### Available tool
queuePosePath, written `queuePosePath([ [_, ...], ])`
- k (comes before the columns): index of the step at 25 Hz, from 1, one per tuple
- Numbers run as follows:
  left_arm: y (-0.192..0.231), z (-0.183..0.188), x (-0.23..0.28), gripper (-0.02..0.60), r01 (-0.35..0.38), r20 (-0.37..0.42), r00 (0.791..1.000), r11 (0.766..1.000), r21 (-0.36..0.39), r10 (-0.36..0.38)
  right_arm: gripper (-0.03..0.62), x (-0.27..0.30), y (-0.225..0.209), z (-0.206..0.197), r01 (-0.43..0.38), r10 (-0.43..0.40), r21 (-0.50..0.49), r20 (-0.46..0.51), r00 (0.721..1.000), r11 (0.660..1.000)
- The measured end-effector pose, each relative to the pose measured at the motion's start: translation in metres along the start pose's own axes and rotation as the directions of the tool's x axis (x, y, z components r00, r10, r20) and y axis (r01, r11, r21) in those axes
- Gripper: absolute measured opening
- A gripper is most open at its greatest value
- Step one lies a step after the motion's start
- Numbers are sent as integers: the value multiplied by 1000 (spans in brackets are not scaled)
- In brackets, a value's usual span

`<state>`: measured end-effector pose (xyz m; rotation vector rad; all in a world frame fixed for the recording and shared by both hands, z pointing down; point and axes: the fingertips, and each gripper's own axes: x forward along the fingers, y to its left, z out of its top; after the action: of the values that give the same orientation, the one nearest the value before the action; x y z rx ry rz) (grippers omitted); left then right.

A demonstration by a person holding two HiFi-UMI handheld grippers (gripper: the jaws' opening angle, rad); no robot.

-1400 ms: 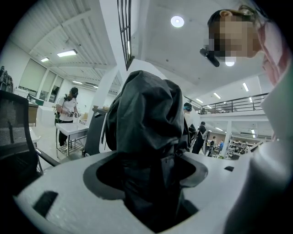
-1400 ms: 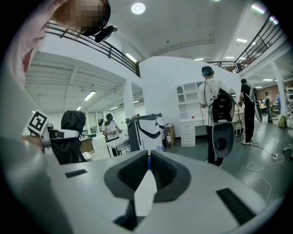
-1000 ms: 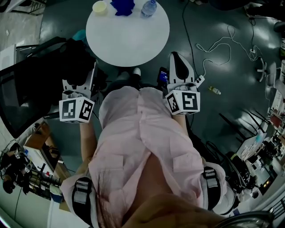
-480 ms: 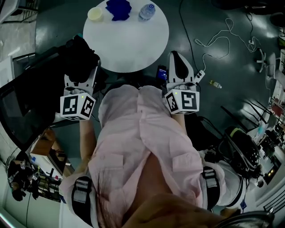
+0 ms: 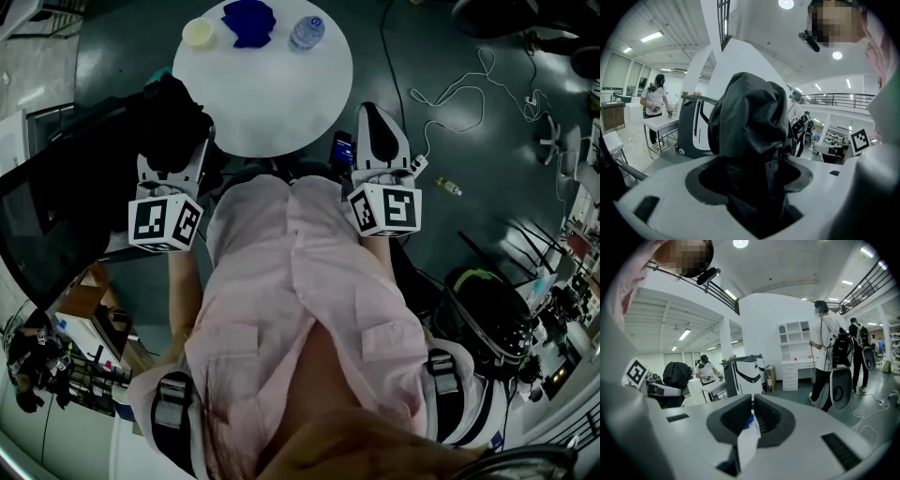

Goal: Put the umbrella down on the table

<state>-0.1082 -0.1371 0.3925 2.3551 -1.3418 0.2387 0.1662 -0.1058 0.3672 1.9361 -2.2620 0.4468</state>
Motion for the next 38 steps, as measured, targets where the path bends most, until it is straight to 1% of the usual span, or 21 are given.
queuePosePath([
  [4, 2, -12, 14, 324, -6, -52, 999, 1000, 8, 6, 37, 8, -2, 2, -21, 21, 0, -3, 1000, 1000],
  [9, 2, -33, 49, 324, 28, -142, 990, 998, 63, -18, 37, 16, -11, 4, -21, 21, 1, -11, 1000, 1000],
  [12, 2, -49, 76, 322, 58, -196, 980, 995, 77, -42, 37, 19, -17, 3, -10, 10, -2, -17, 1000, 1000],
  [16, 1, -82, 107, 323, 92, -284, 956, 995, 42, -77, 37, 18, -25, 2, 6, -6, 4, -27, 1000, 1000],
  [19, 2, -108, 126, 322, 110, -361, 928, 993, 30, -92, 37, 20, -30, 1, 14, -14, 6, -35, 999, 1000],
  [23, 5, -139, 149, 322, 129, -454, 885, 991, 22, -105, 37, 23, -31, -4, 22, -21, 12, -51, 998, 1000],
  [25, 8, -154, 160, 322, 130, -499, 860, 991, 13, -107, 37, 25, -30, -6, 22, -21, 14, -58, 998, 1000],
  [27, 11, -168, 170, 322, 134, -546, 831, 991, 13, -105, 37, 27, -29, -8, 24, -22, 17, -64, 998, 1000],
  [29, 11, -180, 178, 322, 141, -584, 805, 990, 21, -103, 37, 28, -28, -9, 27, -26, 17, -69, 997, 999],
  [33, 12, -198, 190, 322, 148, -638, 764, 988, 31, -95, 37, 29, -29, -7, 34, -33, 15, -74, 997, 999],
  [38, 19, -224, 200, 322, 163, -710, 702, 983, 86, -54, 37, 30, -29, -7, 45, -43, 22, -83, 996, 999],
])
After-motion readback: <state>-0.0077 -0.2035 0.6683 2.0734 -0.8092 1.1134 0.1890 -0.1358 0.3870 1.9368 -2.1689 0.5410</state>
